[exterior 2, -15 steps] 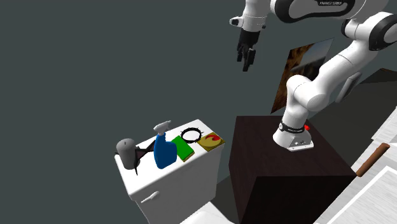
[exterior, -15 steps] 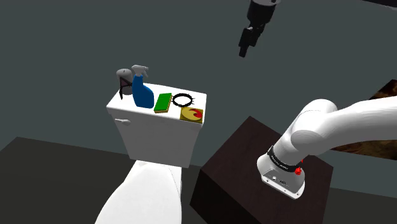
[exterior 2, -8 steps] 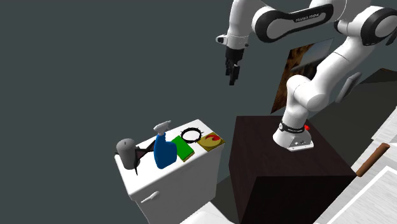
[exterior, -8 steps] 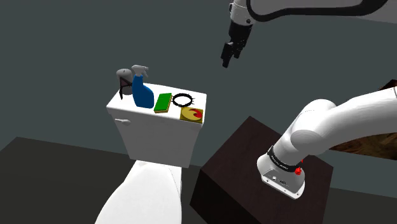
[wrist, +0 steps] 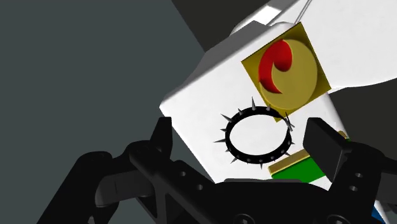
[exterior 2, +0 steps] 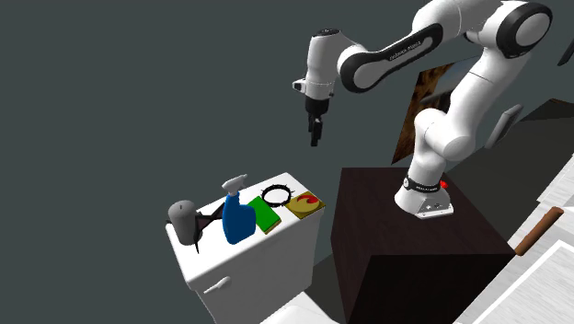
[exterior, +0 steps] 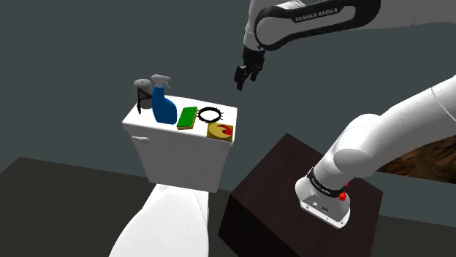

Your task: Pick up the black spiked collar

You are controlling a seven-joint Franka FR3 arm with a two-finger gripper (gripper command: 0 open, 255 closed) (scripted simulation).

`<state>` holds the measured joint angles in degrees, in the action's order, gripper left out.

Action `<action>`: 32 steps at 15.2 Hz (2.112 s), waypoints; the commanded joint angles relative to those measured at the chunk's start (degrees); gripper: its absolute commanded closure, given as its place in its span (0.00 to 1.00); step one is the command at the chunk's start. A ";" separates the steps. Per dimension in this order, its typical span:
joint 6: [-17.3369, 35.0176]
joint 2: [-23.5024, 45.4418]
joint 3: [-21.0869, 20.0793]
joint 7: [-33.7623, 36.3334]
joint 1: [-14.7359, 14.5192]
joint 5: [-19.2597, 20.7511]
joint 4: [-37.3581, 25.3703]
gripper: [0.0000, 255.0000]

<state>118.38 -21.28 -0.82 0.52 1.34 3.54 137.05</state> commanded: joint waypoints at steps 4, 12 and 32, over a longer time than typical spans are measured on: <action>8.67 9.94 0.58 0.72 0.13 -1.50 -1.47 0.00; 19.44 27.19 0.80 1.04 0.10 -5.10 -8.15 0.00; 26.95 37.03 0.52 0.52 0.33 -6.68 -10.55 1.00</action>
<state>145.32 15.75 -0.30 1.04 1.67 -3.15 126.50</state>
